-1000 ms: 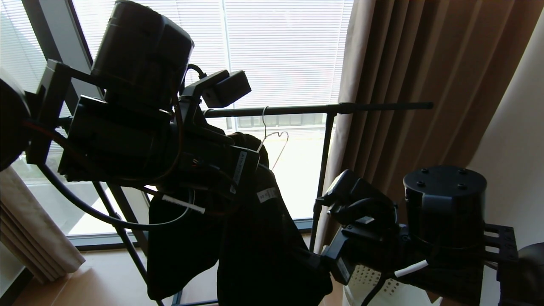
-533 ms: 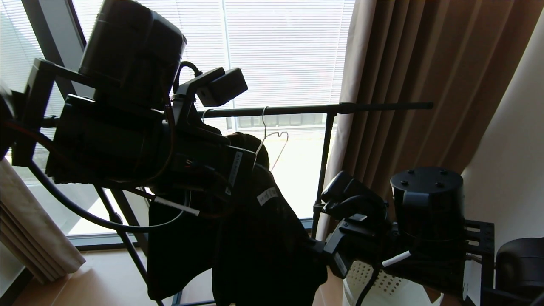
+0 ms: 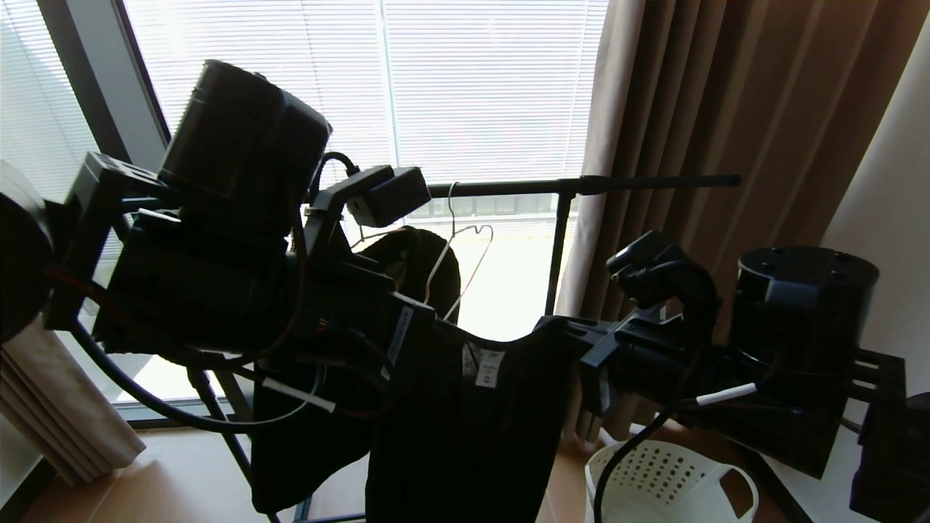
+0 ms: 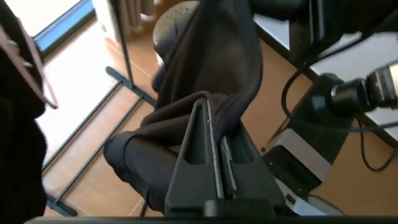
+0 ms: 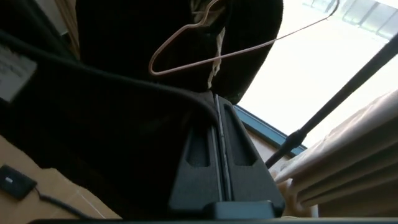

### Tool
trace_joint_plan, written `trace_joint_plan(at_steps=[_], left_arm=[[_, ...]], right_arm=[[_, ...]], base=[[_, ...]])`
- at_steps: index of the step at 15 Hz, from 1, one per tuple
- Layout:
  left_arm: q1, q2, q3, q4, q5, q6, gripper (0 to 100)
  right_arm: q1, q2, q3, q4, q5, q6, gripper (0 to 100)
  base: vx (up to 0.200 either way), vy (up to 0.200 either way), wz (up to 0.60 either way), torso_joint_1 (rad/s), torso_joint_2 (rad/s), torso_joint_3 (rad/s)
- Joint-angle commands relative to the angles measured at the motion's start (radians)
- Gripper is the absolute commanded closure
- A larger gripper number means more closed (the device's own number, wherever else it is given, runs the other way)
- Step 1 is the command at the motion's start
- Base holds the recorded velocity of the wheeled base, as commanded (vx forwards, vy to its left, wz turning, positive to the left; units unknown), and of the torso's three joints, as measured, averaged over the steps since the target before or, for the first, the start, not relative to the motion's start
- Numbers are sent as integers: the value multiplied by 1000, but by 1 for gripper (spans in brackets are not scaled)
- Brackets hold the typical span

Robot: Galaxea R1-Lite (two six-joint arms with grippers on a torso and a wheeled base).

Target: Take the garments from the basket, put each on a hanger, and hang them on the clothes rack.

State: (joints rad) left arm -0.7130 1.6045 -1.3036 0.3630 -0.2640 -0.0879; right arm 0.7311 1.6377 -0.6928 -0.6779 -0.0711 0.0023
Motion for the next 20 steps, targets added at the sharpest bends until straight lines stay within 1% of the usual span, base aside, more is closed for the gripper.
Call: trace_joint_plan(at_steps=[1, 2, 3, 4, 7, 8, 10, 12, 13, 14, 15, 17, 19, 20], left_arm=[[1, 0, 121, -98, -38, 23, 100], [1, -1, 182, -179, -43, 48, 100], [1, -1, 208, -211, -46, 60, 100], [3, -1, 262, -271, -55, 92, 100], [7, 2, 299, -279, -60, 106, 100], [7, -3, 307, -279, -58, 106, 0], [15, -26, 323, -279, -57, 106, 0], [27, -70, 351, -280, -55, 109, 0], [38, -87, 357, -280, -55, 111, 0], [87, -87, 340, -280, -44, 115, 0], [127, -75, 311, -277, -11, 117, 0], [181, -3, 262, -277, 95, 117, 0], [191, 95, 182, -279, 151, 106, 0], [193, 130, 152, -279, 170, 102, 0]], right_arm=[[-13, -68, 4, 0, -41, 27, 100], [-13, -78, -4, 0, -61, 36, 100], [-13, -81, -5, 0, -62, 36, 100], [-16, -85, -21, 1, -64, 36, 100], [-15, -75, -21, -2, -62, 38, 100], [-16, -65, -25, -5, -62, 39, 100], [-19, -59, -34, -5, -64, 53, 100], [-61, -61, -42, -3, -64, 85, 100], [-79, -62, -39, -5, -65, 88, 100], [-108, -71, -11, -9, -75, 91, 100], [-136, -85, 41, -20, -79, 94, 100], [-170, -101, 136, -88, -79, 94, 100], [-185, -102, 217, -196, -79, 93, 100], [-191, -98, 239, -226, -73, 90, 100]], base=[[0, 0, 0, 0, 0, 0], [0, 0, 0, 0, 0, 0], [0, 0, 0, 0, 0, 0], [0, 0, 0, 0, 0, 0], [0, 0, 0, 0, 0, 0], [0, 0, 0, 0, 0, 0], [0, 0, 0, 0, 0, 0], [0, 0, 0, 0, 0, 0], [0, 0, 0, 0, 0, 0], [0, 0, 0, 0, 0, 0], [0, 0, 0, 0, 0, 0], [0, 0, 0, 0, 0, 0], [0, 0, 0, 0, 0, 0], [0, 0, 0, 0, 0, 0]])
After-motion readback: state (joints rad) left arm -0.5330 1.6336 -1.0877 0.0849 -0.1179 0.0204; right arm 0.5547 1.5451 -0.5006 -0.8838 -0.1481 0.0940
